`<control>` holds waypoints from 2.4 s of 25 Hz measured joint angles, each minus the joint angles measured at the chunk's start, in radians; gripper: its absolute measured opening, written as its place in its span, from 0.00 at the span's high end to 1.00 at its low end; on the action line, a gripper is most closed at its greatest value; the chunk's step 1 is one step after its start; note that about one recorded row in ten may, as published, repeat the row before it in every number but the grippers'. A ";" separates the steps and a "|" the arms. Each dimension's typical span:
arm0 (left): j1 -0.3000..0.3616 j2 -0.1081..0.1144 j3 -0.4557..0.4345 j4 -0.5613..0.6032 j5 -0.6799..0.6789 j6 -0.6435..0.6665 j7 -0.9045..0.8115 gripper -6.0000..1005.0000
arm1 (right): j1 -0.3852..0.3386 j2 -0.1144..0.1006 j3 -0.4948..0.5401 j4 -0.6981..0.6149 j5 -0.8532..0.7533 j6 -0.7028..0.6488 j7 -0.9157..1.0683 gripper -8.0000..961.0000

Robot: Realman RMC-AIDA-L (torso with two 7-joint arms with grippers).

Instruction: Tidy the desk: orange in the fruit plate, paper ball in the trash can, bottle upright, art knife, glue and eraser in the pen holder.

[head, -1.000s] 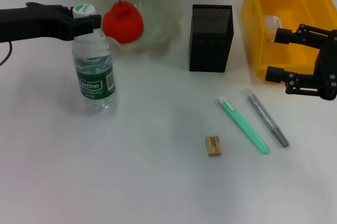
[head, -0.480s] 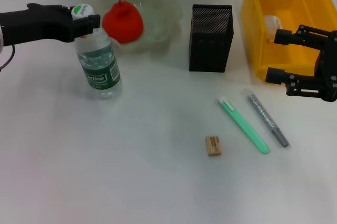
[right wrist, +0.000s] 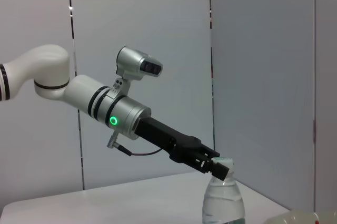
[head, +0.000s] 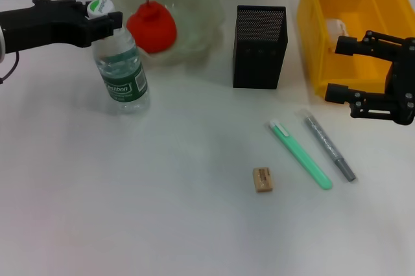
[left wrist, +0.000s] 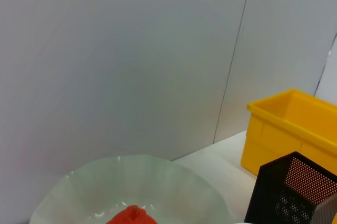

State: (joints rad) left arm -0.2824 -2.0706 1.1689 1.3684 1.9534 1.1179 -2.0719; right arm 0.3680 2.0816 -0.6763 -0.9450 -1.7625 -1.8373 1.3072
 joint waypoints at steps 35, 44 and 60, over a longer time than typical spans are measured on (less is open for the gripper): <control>0.018 0.002 0.005 -0.043 -0.126 0.007 0.182 0.24 | 0.014 -0.002 0.002 0.012 -0.001 0.021 0.000 0.18; 0.070 0.006 -0.266 -0.032 -0.380 0.351 0.322 0.19 | 0.045 -0.002 -0.033 -0.132 -0.092 0.035 0.216 0.18; 0.152 0.086 -0.566 -0.607 -0.377 0.862 0.924 0.19 | 0.355 -0.005 -0.531 -0.577 -0.774 0.012 1.276 0.18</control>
State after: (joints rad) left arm -0.1300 -1.9845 0.6028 0.7619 1.5768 1.9797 -1.1481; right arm 0.7225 2.0768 -1.2071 -1.5216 -2.5360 -1.8249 2.5835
